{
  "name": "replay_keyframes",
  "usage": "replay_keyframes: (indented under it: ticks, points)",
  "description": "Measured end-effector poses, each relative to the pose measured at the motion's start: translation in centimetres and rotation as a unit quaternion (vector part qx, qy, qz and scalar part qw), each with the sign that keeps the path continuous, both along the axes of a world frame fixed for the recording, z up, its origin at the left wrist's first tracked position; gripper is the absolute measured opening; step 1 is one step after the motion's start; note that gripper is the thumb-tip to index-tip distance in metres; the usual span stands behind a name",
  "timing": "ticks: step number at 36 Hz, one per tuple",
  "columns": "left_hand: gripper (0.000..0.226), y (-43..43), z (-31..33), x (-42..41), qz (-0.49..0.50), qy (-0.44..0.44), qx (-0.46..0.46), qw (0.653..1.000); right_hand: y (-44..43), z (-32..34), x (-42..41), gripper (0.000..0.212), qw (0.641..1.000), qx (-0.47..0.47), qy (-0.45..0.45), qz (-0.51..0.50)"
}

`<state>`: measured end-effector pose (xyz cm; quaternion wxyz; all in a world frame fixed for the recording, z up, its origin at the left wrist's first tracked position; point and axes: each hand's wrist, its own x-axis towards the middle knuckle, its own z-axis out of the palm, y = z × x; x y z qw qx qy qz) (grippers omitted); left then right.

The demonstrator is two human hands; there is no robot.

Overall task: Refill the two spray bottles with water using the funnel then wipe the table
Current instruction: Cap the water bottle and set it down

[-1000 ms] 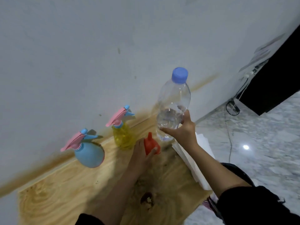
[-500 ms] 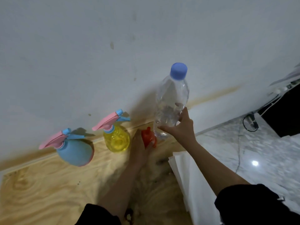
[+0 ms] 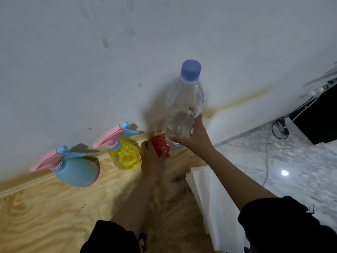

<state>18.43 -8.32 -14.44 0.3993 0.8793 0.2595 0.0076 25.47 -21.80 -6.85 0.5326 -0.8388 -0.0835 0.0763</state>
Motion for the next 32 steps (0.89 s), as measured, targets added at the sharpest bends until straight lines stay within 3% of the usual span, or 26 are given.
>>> replay_keyframes:
  ticks: [5,10,15,20,27,32]
  points:
    - [0.066,-0.2,0.2,-0.2,0.011,-0.010,-0.018,1.000,0.0,-0.3,-0.3,0.096,1.000,-0.015,0.006,0.000]
    - [0.062,-0.3,0.3,-0.4,0.003,-0.009,-0.017,1.000,0.4,0.2,-0.1,0.070,0.998,-0.051,0.016,0.014]
    - [0.055,-0.4,0.5,-0.2,-0.013,-0.016,-0.002,1.000,-0.3,0.5,-0.2,0.089,0.994,-0.106,0.031,0.021]
    - [0.069,-0.4,1.0,-0.7,-0.054,-0.008,0.024,0.998,-2.1,1.5,-1.2,0.093,0.987,-0.149,0.052,0.016]
    - [0.073,-3.0,3.9,-3.6,-0.065,-0.056,-0.013,0.996,-7.1,2.7,-6.0,0.051,0.988,-0.119,0.051,-0.080]
    - [0.047,-6.1,4.1,-6.2,-0.269,-0.061,-0.027,0.961,-11.6,1.5,-11.1,0.026,0.974,-0.110,0.048,-0.195]
